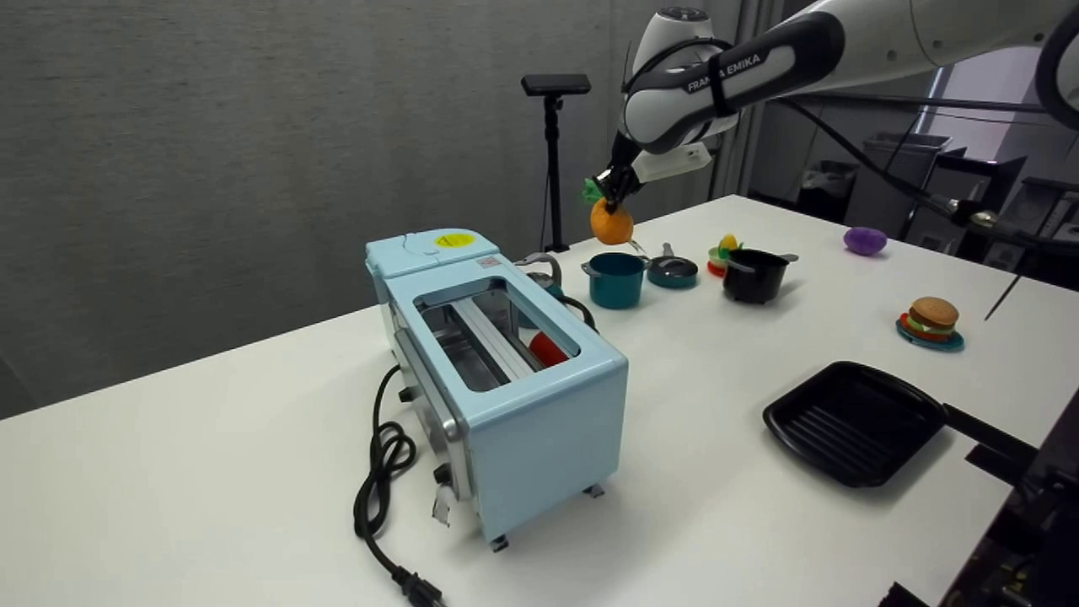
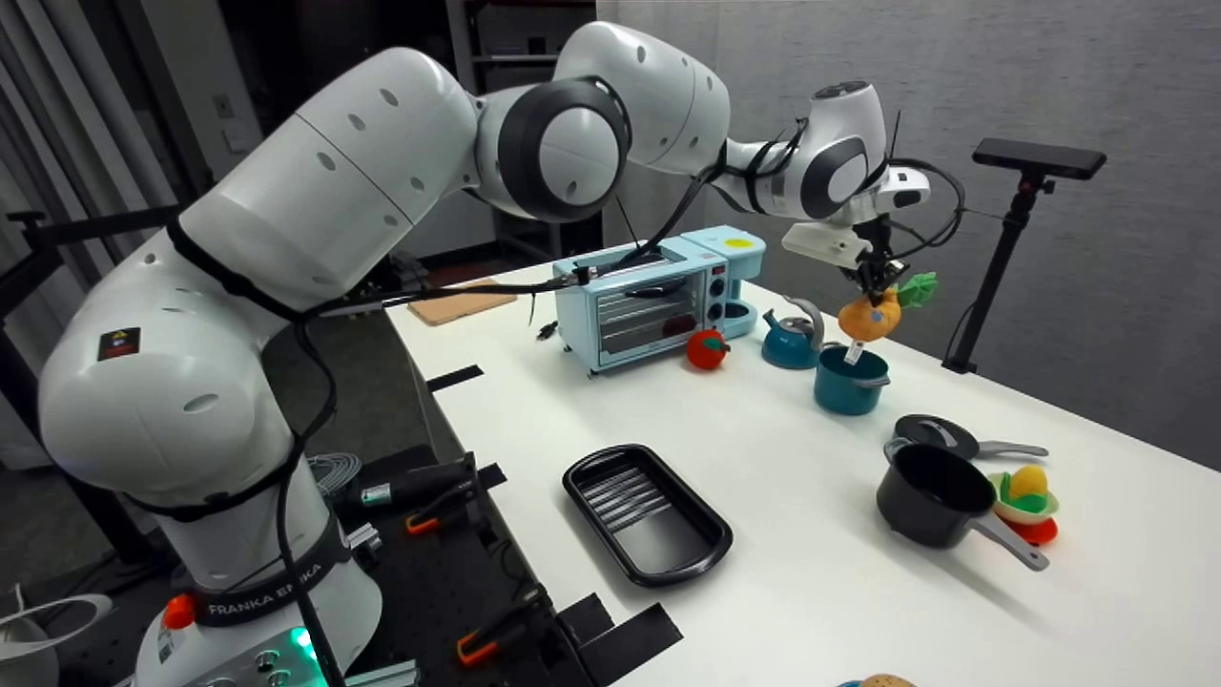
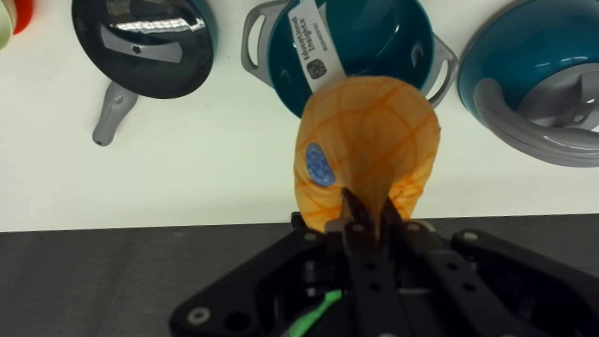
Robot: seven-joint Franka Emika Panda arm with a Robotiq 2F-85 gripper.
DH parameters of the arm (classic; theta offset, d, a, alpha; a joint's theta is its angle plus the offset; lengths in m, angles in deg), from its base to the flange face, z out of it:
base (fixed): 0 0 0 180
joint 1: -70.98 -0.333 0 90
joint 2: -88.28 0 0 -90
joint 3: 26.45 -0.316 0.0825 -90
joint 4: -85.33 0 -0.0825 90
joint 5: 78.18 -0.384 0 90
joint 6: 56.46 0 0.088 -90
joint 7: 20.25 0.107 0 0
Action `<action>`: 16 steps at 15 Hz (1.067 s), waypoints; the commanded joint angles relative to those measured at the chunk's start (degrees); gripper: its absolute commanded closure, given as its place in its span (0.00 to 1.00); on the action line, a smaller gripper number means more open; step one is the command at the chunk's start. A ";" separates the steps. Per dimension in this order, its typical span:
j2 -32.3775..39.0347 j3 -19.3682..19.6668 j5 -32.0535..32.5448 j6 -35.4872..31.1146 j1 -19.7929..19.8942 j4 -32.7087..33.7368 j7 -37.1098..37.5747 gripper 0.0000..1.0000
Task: Pick the pineapple on the counter and put it in the blue pot
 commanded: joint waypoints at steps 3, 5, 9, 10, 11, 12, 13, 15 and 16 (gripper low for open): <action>7.05 -0.22 0.61 2.63 -0.18 10.76 1.91 0.62; 7.44 -0.61 0.41 2.91 -0.31 11.52 1.67 0.46; 6.84 -1.71 0.10 3.97 -0.58 11.41 0.90 0.14; 6.57 -1.91 0.07 4.26 -0.71 11.30 0.82 0.08; 6.35 -2.19 0.01 4.60 -0.80 11.27 0.68 0.01; 6.13 -2.49 -0.05 4.64 -0.89 11.12 0.48 0.00; 5.97 -2.69 -0.01 4.57 -1.04 11.04 0.30 0.00; 5.79 -2.54 0.29 4.31 -1.56 11.09 0.94 0.00; 5.53 -2.55 0.28 2.92 -1.20 9.38 0.41 0.00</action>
